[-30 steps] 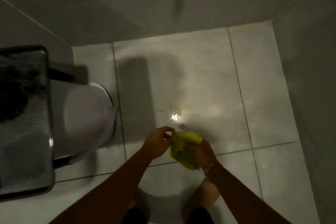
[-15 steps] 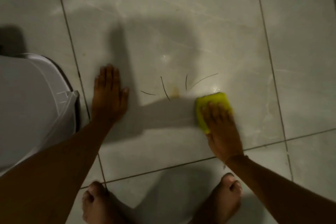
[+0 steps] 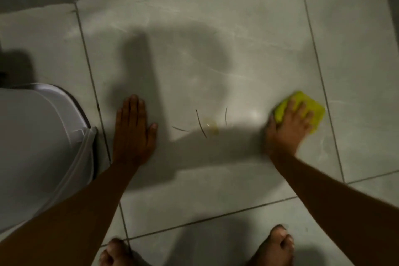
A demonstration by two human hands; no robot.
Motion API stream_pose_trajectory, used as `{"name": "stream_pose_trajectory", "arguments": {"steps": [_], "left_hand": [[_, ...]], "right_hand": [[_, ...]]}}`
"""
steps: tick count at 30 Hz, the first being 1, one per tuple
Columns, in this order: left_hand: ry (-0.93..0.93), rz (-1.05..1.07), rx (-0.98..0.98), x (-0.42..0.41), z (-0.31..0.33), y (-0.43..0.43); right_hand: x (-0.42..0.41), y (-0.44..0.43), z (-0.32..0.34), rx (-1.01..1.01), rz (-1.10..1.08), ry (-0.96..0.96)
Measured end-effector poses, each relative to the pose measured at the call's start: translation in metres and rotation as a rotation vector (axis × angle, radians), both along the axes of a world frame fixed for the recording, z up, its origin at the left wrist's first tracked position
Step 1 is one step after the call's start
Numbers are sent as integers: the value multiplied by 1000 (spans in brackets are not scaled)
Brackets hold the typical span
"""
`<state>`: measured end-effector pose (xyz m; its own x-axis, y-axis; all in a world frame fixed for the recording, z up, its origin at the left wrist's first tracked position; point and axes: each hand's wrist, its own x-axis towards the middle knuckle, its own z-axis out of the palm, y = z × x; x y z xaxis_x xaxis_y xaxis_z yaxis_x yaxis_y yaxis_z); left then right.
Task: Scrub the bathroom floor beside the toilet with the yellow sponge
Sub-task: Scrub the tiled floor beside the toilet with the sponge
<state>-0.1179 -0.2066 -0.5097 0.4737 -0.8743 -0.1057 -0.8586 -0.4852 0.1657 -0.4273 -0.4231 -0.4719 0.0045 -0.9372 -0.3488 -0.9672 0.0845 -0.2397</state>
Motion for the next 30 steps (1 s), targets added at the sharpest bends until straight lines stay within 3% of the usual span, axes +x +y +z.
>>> {"name": "stream_pose_trajectory", "arguments": {"steps": [2, 4, 5, 7, 9, 10, 11, 13, 15, 16, 18, 19, 21, 22, 23, 26, 28, 30], "left_hand": [[-19, -1, -8, 1, -4, 1], [-14, 1, -7, 0, -2, 1], [-3, 9, -5, 0, 0, 0], [5, 21, -2, 0, 2, 0], [-1, 18, -13, -1, 0, 0], [-3, 16, -17, 0, -2, 1], [-5, 15, -19, 2, -4, 2], [-7, 10, -27, 2, -6, 2], [-1, 14, -17, 2, -3, 2], [4, 23, -12, 2, -2, 2], [8, 36, -5, -1, 0, 2], [4, 39, -4, -1, 0, 2], [-3, 35, -5, -1, -3, 3], [-6, 32, -5, 0, -4, 4], [-7, 31, -3, 0, -5, 4], [0, 23, 18, 0, -2, 0], [1, 30, 34, 0, 1, 1], [-6, 36, 29, -1, 0, 1]], "right_hand": [[26, 3, -5, -51, 424, -30], [-6, 37, -6, -67, 861, -28], [-33, 49, 2, -18, 873, -8], [-51, 42, 8, 7, 577, 23], [-4, 8, -1, -29, 138, 31], [31, -10, -3, -40, 55, 0], [58, -18, -7, -42, 118, -33], [65, 2, -20, -144, 593, -40], [17, 44, -14, -138, 1051, -28], [-16, 56, -4, -76, 1111, 6], [-50, 49, 2, -44, 901, 38], [-41, 37, 2, -35, 682, 54], [15, 2, -3, -21, 227, 18], [46, -6, -5, -27, 184, -19], [67, -2, -7, -62, 318, -48], [44, 41, -8, -98, 1006, -81], [5, 49, 5, -24, 978, -36], [17, 33, 5, -40, 649, 12]]}}
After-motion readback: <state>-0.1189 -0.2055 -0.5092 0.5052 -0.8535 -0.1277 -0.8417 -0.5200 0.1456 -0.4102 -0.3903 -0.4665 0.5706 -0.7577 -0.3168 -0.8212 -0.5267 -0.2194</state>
